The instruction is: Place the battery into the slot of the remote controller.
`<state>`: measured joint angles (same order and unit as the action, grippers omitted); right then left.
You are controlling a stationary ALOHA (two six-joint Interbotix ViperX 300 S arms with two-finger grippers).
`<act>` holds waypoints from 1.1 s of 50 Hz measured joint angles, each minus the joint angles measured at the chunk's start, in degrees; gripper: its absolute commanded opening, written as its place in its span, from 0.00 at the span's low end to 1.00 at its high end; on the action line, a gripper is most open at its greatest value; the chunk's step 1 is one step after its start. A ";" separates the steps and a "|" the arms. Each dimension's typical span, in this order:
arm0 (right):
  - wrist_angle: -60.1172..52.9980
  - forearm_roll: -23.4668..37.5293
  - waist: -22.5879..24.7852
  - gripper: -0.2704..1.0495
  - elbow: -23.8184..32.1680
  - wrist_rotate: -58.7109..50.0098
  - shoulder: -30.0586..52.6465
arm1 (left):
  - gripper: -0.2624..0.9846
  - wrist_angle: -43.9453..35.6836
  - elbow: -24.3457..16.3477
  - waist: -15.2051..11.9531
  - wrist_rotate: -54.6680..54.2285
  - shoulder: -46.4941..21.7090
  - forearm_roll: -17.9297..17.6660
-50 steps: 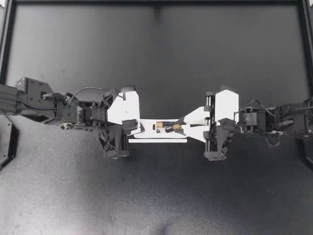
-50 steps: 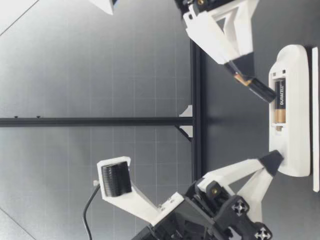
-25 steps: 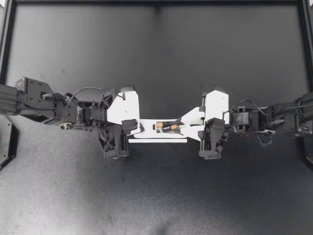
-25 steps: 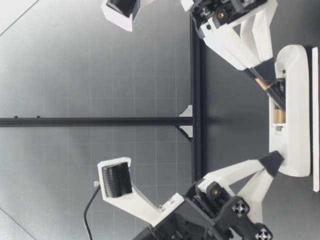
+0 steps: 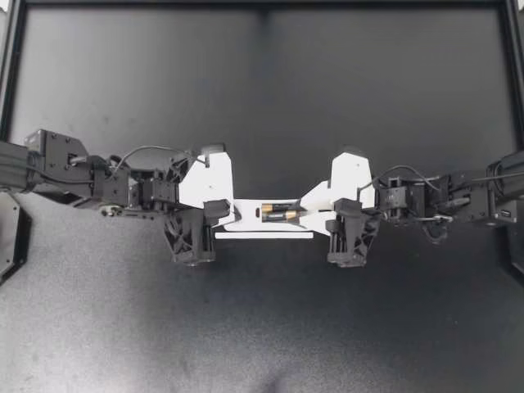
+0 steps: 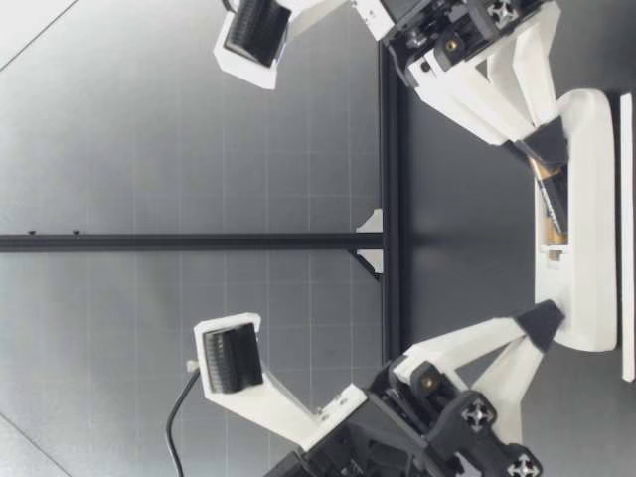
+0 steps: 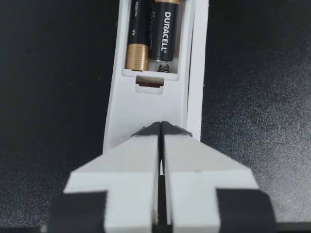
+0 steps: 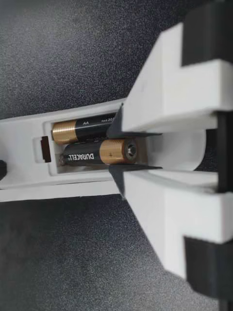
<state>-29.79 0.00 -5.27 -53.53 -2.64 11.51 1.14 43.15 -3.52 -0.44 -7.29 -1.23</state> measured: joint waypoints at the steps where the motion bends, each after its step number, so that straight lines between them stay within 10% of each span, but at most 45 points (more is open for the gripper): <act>1: 0.26 0.00 -0.09 0.36 0.00 0.00 -0.18 | 0.06 0.00 0.00 0.00 0.00 0.00 0.00; 12: 1.76 0.00 -0.09 0.60 0.00 0.00 -1.49 | 0.06 0.00 0.00 0.00 0.00 -0.09 0.00; 28: 2.02 -2.64 -0.09 0.60 -0.79 -7.12 -8.53 | 0.06 0.00 0.00 0.00 0.00 -0.09 0.00; 55: 13.89 -6.15 -0.09 0.18 -3.60 -60.47 -14.59 | 0.06 -0.09 0.00 0.00 0.00 0.00 -0.09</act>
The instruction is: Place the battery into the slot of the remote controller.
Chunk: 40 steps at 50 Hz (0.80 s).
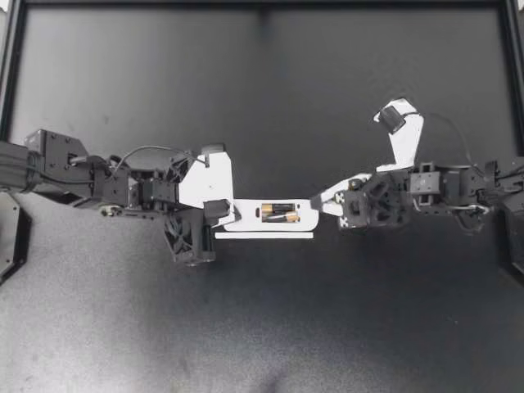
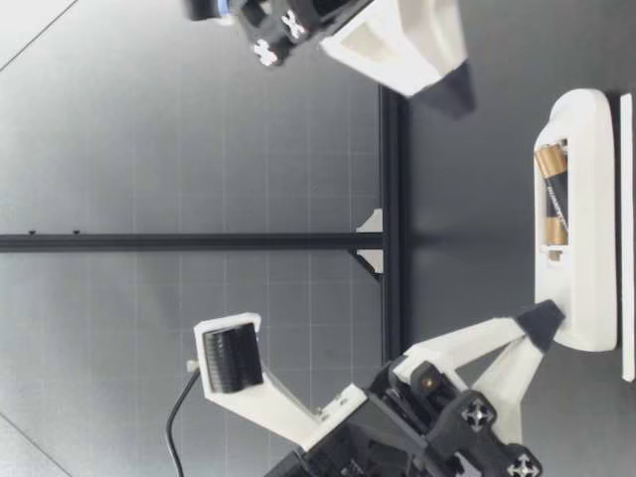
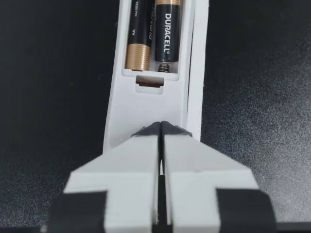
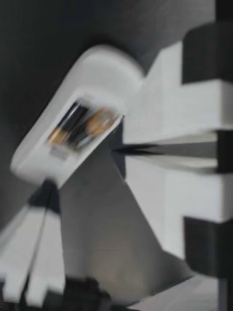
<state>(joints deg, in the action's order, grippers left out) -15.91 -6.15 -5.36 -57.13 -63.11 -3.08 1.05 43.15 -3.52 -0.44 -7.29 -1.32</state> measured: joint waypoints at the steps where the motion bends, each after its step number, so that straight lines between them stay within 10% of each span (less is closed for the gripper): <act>1: 1.49 0.09 0.00 0.17 0.18 -0.79 0.00 | 0.06 0.09 0.00 0.00 0.00 0.00 -0.09; 40: 6.42 0.00 0.00 0.12 6.94 -1.76 7.21 | 0.06 -0.35 -0.26 0.00 0.00 -0.79 -1.14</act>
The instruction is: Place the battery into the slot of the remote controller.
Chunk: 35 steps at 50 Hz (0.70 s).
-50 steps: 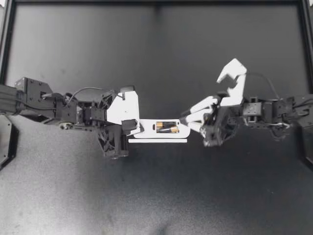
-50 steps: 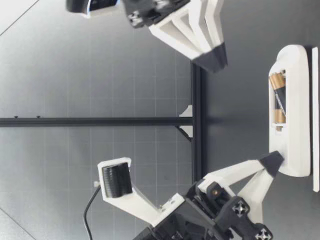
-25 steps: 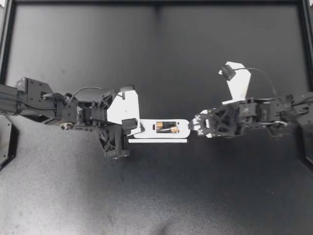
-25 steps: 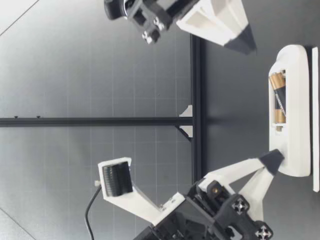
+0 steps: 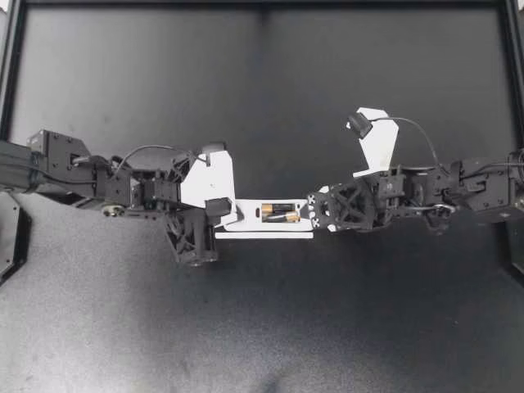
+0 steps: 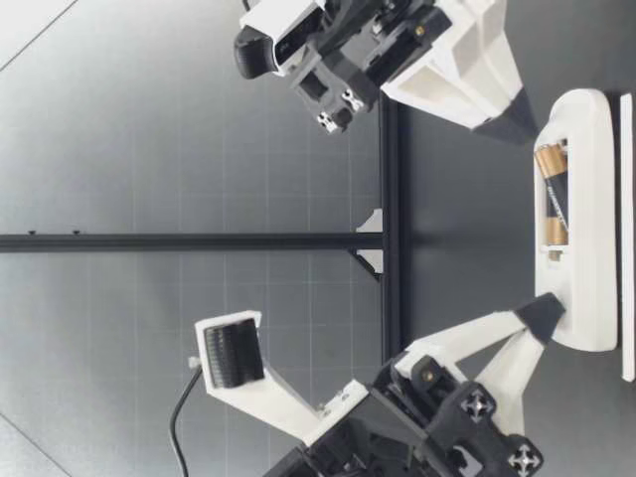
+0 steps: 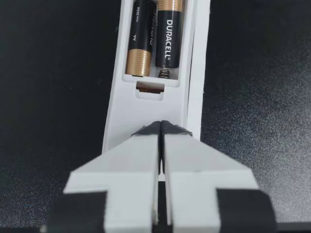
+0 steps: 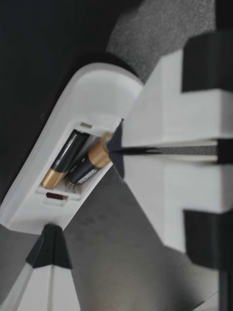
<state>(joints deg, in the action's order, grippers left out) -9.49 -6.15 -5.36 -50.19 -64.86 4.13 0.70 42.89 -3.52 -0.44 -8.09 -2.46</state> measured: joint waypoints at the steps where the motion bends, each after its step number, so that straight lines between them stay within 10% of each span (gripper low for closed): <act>1: 0.00 0.00 0.00 0.12 0.00 0.09 0.00 | 0.06 0.00 0.00 0.00 0.09 0.00 0.00; 35: 1.67 1.93 -0.26 0.12 2.37 0.35 3.52 | 0.06 0.00 0.09 0.00 0.00 -0.09 0.00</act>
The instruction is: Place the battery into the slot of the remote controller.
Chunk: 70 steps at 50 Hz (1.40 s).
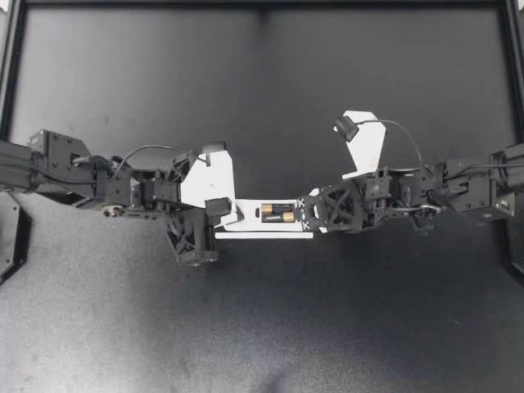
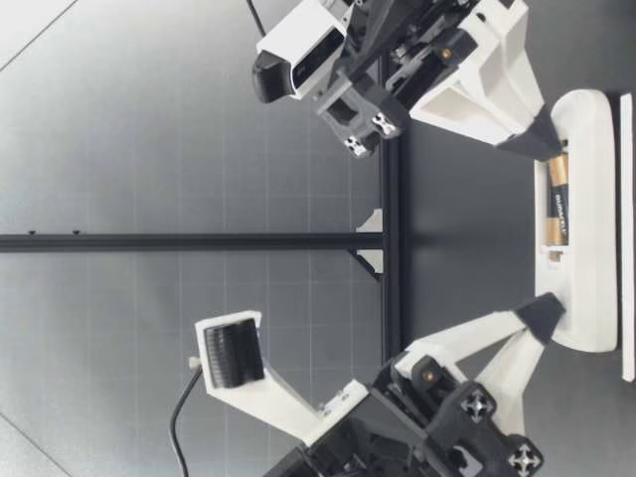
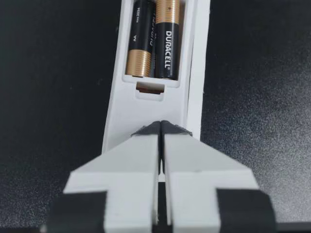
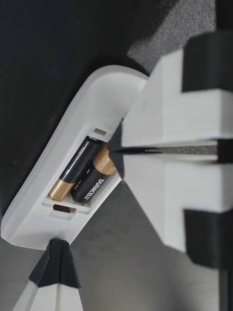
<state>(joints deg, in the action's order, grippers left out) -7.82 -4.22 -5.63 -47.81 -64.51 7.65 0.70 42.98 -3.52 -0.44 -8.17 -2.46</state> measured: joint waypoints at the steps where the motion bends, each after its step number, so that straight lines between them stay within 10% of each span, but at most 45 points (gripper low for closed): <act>1: 0.18 0.09 0.00 0.12 0.09 0.09 0.00 | 0.06 0.00 0.00 0.00 0.09 0.00 0.00; 70: 3.08 16.44 -1.58 0.12 -6.86 0.53 -14.33 | 0.05 -0.62 -12.04 0.00 0.97 -9.14 -0.09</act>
<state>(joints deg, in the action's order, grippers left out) -4.75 12.22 -7.21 -54.67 -63.98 -6.68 0.09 30.94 -3.52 0.53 -17.31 -2.55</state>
